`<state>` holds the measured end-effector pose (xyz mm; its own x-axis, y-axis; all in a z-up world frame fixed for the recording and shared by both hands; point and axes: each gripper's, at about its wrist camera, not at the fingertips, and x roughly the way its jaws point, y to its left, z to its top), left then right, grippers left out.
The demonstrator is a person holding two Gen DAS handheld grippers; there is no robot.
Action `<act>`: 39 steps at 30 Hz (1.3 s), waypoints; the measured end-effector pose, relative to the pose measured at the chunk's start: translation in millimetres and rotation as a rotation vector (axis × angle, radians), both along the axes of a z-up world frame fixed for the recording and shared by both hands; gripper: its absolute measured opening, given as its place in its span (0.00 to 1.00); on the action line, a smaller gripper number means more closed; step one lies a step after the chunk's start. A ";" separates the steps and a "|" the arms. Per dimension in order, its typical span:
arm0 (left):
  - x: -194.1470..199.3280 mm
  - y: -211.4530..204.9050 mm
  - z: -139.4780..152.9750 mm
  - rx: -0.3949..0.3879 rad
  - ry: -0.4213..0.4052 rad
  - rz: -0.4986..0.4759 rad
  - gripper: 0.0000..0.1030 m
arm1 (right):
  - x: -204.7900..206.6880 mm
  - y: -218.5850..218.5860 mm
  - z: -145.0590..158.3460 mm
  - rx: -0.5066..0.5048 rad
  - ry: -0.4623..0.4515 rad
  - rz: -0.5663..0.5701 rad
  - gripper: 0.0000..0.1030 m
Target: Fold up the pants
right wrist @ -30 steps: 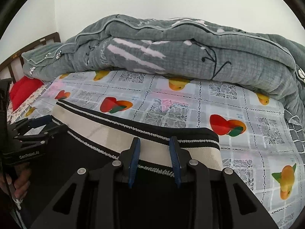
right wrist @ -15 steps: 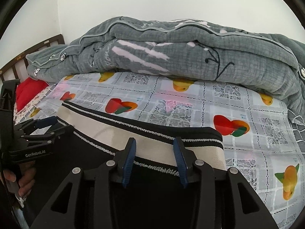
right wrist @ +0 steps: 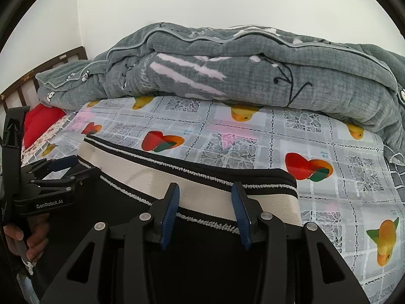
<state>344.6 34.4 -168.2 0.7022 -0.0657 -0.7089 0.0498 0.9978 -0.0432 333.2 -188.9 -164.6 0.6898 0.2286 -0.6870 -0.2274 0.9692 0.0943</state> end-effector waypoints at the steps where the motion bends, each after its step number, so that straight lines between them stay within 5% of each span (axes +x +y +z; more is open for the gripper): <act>1: 0.0 0.1 0.1 0.000 -0.001 0.000 0.80 | -0.1 0.1 -0.1 0.000 0.000 0.000 0.42; 39: 0.9 2.2 -0.4 -0.010 0.002 0.003 0.82 | -2.0 2.3 -0.8 0.002 -0.003 -0.003 0.46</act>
<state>345.6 36.6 -168.6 0.7011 -0.0708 -0.7095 0.0466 0.9975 -0.0535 331.2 -186.7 -165.4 0.6923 0.2280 -0.6846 -0.2246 0.9697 0.0959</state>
